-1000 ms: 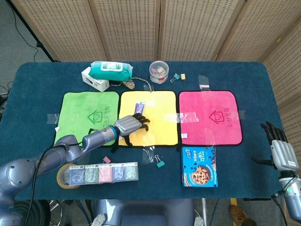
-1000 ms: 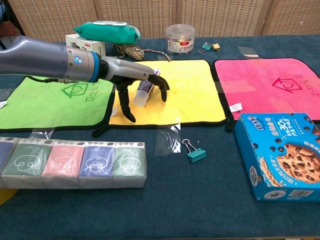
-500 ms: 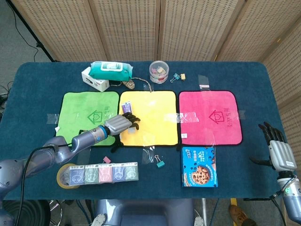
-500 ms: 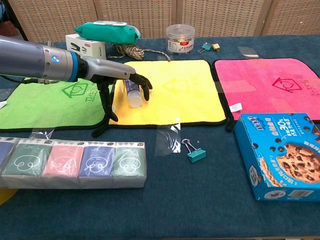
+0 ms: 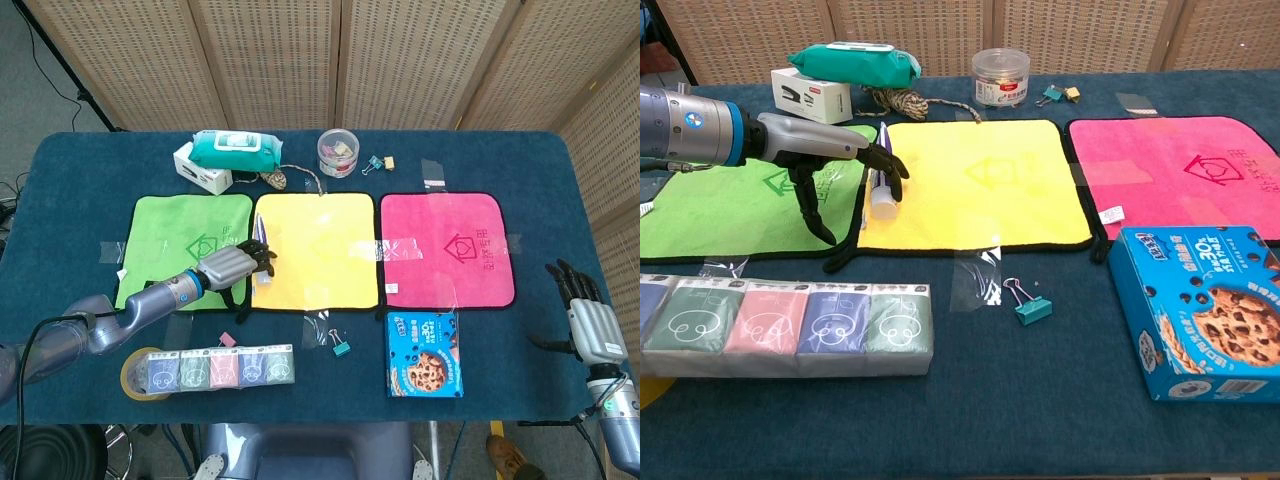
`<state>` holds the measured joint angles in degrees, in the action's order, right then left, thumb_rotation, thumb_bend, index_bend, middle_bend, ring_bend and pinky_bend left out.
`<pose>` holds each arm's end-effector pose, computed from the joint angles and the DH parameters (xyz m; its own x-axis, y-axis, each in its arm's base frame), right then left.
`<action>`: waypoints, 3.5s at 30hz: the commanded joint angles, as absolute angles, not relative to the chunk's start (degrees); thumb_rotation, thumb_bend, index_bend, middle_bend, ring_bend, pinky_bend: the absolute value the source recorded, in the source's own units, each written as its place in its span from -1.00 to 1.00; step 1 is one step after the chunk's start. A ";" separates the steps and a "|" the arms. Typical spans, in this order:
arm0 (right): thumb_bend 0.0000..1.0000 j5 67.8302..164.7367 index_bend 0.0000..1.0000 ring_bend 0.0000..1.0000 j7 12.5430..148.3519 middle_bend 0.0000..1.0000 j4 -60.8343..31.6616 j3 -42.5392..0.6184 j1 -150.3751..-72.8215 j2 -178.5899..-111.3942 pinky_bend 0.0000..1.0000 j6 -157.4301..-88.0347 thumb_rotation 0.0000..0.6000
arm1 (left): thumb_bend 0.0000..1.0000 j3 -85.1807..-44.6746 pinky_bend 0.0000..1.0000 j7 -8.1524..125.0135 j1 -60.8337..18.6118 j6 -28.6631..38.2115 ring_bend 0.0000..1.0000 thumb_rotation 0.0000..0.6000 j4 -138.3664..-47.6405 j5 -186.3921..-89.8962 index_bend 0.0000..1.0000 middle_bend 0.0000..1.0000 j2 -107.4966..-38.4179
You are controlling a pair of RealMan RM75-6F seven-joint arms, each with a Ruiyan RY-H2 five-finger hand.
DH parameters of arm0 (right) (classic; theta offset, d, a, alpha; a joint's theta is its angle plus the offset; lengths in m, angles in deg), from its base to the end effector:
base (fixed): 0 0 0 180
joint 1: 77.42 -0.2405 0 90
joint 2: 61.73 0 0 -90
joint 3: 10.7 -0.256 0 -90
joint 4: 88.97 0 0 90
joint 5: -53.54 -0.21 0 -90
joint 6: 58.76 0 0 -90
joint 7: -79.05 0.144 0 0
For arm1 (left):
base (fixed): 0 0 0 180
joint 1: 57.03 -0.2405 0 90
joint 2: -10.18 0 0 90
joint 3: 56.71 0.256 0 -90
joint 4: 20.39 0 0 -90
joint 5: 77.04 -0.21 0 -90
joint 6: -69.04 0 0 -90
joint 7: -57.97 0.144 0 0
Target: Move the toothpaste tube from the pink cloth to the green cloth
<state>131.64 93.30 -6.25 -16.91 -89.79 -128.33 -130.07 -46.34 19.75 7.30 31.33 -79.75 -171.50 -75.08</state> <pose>-0.3404 -0.2382 0.1508 0.2418 -0.0995 0.9652 -0.9670 0.0573 0.2482 -0.1577 0.4102 -0.0176 0.6211 0.5162 0.5897 0.7457 -0.6208 -0.2421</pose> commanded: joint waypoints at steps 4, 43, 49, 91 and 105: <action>-1.00 131.64 -1.00 -1.00 93.09 -1.00 -6.04 -16.93 -89.79 -128.35 -1.00 -129.99 1.00 | -1.00 -45.98 -1.00 19.38 6.82 31.59 -1.00 0.92 -79.38 -171.60 -0.45 -0.81 -74.64; -1.00 132.29 -1.00 -1.00 93.52 -1.00 -5.54 -16.60 -89.99 -128.22 -1.00 -129.13 1.00 | -1.00 -43.98 -1.00 16.62 1.03 29.61 -1.00 0.92 -76.92 -171.61 -0.46 -0.81 -69.56; -1.00 132.46 -1.00 -1.00 93.57 -1.00 -5.35 -16.50 -90.04 -128.19 -1.00 -129.02 1.00 | -1.00 -43.61 -1.00 15.66 0.12 29.22 -1.00 0.92 -76.40 -171.83 -0.47 -0.81 -69.17; -1.00 136.60 -1.00 -1.00 94.62 -1.00 -1.89 -15.26 -89.61 -126.80 -1.00 -131.78 1.00 | -1.00 -46.70 -1.00 12.79 -17.22 6.27 -1.00 0.89 -82.15 -168.72 -0.64 -0.96 -54.54; -1.00 138.71 -1.00 -1.00 93.75 -1.00 -1.53 -14.63 -88.89 -126.99 -1.00 -134.41 1.00 | -1.00 -49.77 -1.00 32.36 -34.32 -6.59 -1.00 0.90 -98.86 -157.24 -1.00 -1.00 -50.64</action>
<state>138.52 94.04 -1.41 -14.74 -89.01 -126.86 -134.16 -49.26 29.45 -31.42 -4.21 -95.98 -159.49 -50.91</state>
